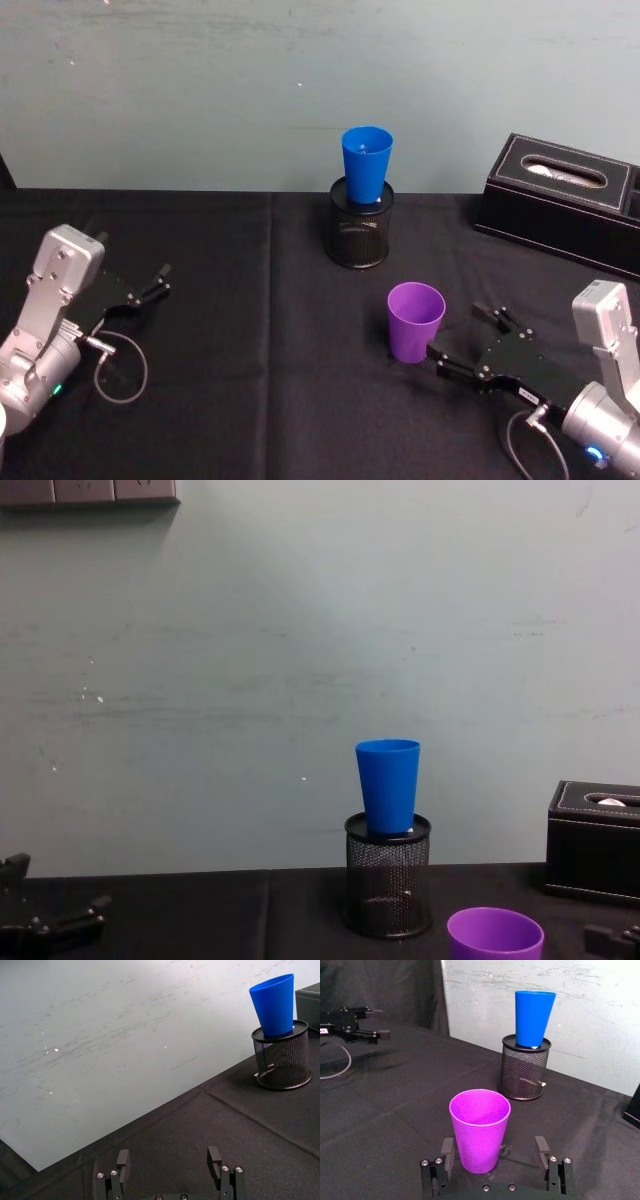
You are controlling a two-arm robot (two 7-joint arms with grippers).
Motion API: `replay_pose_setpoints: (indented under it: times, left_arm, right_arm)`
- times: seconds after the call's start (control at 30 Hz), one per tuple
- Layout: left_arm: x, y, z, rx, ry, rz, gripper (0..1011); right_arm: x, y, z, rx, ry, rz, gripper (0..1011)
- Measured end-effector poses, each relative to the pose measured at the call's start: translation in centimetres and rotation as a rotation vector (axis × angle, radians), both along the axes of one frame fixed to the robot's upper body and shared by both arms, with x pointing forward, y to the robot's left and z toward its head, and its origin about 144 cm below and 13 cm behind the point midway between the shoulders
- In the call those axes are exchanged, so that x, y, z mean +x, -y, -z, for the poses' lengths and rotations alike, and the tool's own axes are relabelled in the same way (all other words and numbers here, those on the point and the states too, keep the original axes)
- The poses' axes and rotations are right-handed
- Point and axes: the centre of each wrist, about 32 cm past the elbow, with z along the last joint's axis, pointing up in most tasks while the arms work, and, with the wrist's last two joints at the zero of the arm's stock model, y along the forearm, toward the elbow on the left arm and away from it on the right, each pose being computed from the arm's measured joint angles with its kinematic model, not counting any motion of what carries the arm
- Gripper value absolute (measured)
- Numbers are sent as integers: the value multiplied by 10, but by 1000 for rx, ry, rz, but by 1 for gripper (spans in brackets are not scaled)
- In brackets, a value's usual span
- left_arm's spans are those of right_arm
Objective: Pick up one cup with a gripper and tap it against the other cup.
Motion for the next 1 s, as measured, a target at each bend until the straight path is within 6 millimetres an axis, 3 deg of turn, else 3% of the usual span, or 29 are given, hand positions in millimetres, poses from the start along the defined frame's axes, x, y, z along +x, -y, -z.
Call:
replay_pose_setpoints:
  times: [1.0]
  left_arm:
    - [0,0,0,0,0,0,1011]
  right_arm:
    - [22,-21,5,30,14,-35,1003]
